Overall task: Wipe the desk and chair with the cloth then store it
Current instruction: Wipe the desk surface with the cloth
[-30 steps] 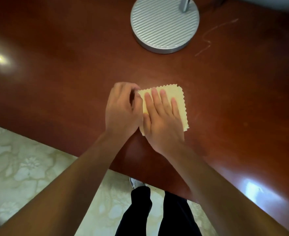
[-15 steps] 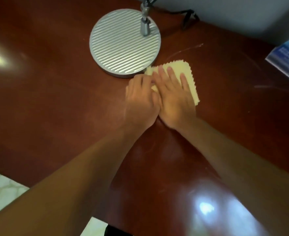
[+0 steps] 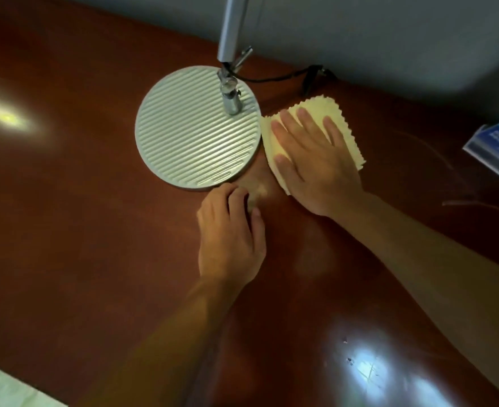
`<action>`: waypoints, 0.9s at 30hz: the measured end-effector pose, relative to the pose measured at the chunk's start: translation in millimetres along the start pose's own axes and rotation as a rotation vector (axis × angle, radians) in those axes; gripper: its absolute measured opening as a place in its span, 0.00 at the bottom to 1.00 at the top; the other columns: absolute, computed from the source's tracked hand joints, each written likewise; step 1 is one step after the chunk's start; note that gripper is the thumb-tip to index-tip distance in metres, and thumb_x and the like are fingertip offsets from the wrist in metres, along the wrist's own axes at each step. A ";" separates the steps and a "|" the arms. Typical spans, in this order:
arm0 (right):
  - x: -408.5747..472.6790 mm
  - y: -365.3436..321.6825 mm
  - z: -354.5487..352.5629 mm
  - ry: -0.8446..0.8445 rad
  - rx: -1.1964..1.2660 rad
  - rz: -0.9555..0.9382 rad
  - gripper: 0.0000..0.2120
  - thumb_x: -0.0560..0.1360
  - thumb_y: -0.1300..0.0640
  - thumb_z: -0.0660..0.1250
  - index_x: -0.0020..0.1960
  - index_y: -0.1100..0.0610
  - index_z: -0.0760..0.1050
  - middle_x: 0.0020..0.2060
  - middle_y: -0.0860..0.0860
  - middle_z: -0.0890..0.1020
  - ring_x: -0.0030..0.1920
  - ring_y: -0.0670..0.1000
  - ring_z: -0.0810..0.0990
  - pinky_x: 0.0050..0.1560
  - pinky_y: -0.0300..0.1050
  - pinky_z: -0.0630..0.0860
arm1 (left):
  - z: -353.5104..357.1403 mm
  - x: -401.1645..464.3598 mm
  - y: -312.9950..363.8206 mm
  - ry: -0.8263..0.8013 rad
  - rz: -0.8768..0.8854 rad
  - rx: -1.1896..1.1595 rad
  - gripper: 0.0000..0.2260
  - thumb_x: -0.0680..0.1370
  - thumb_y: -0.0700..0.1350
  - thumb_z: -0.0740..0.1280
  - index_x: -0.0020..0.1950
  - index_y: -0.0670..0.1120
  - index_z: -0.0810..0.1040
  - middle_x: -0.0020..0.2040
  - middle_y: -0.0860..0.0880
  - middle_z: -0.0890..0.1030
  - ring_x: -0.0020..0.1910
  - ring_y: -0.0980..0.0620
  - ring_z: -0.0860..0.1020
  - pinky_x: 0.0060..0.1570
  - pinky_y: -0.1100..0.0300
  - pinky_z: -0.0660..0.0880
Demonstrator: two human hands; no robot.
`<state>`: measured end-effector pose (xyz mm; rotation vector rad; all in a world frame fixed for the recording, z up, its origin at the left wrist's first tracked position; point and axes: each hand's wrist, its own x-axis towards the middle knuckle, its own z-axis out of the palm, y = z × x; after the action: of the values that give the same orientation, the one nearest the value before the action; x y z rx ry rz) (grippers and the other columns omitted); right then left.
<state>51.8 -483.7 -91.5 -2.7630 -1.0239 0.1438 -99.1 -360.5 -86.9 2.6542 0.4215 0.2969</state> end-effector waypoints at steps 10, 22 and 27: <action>-76.7 -42.7 6.5 -0.110 0.011 -0.117 0.26 0.83 0.48 0.49 0.79 0.53 0.58 0.79 0.50 0.57 0.80 0.52 0.50 0.77 0.60 0.52 | 0.9 -0.1 -0.1 -0.012 0.009 0.007 0.16 0.76 0.43 0.61 0.61 0.38 0.75 0.60 0.41 0.75 0.60 0.43 0.71 0.60 0.47 0.69; -41.6 -39.9 -0.9 -0.073 0.019 0.100 0.29 0.81 0.45 0.47 0.80 0.53 0.54 0.80 0.52 0.54 0.80 0.54 0.49 0.78 0.59 0.47 | 3.6 -1.8 -1.1 0.019 0.016 0.075 0.13 0.79 0.45 0.63 0.62 0.42 0.74 0.61 0.42 0.74 0.61 0.43 0.70 0.59 0.48 0.68; -53.8 -31.0 2.5 -0.084 -0.003 0.058 0.29 0.81 0.45 0.48 0.80 0.52 0.54 0.80 0.51 0.56 0.80 0.53 0.51 0.78 0.58 0.47 | 3.2 -2.1 1.8 0.032 0.002 0.059 0.13 0.79 0.45 0.63 0.62 0.42 0.75 0.61 0.43 0.74 0.61 0.45 0.70 0.60 0.50 0.67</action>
<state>-9.0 -495.4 -86.0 -2.8118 -0.9651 0.2691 -99.7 -364.0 -89.2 2.7105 0.4446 0.3321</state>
